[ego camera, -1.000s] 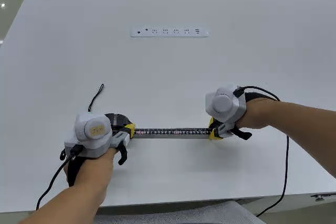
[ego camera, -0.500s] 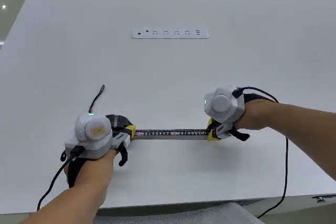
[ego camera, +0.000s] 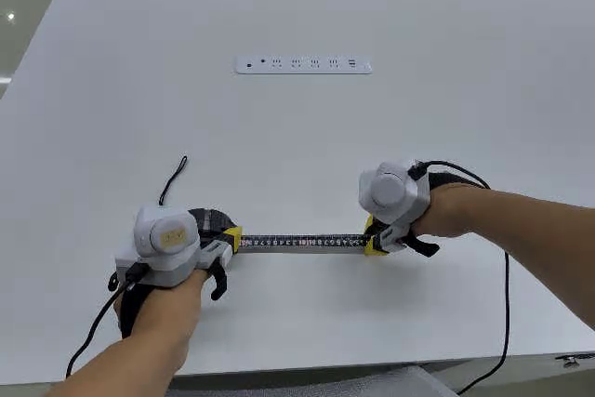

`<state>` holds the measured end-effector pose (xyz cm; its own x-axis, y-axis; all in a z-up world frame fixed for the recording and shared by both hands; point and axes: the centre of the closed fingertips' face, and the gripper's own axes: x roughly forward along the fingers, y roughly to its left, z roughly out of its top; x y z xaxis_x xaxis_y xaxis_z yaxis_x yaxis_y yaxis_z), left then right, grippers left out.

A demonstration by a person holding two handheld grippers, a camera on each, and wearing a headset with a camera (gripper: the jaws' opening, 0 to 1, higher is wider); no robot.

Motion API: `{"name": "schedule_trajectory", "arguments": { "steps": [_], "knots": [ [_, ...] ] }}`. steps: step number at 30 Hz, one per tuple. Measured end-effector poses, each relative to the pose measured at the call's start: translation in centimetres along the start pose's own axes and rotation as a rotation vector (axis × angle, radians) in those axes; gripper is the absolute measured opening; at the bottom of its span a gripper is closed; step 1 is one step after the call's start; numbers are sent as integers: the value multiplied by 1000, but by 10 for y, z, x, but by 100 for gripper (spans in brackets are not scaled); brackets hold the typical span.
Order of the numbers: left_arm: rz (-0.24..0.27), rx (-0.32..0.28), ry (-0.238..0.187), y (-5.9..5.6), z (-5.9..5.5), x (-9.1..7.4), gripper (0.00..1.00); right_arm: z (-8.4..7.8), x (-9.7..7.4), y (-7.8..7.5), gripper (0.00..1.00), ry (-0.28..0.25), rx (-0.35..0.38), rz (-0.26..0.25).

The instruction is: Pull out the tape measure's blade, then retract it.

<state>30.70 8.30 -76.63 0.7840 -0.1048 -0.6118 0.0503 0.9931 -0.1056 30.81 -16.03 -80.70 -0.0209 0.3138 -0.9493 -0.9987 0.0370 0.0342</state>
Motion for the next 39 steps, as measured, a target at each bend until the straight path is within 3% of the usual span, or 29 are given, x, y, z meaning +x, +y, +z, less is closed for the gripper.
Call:
{"name": "schedule_trajectory", "arguments": {
  "steps": [39],
  "knots": [
    [-6, -4, -2, 1, 0, 0, 58, 14, 6, 1, 14, -11, 6, 1]
  ]
}}
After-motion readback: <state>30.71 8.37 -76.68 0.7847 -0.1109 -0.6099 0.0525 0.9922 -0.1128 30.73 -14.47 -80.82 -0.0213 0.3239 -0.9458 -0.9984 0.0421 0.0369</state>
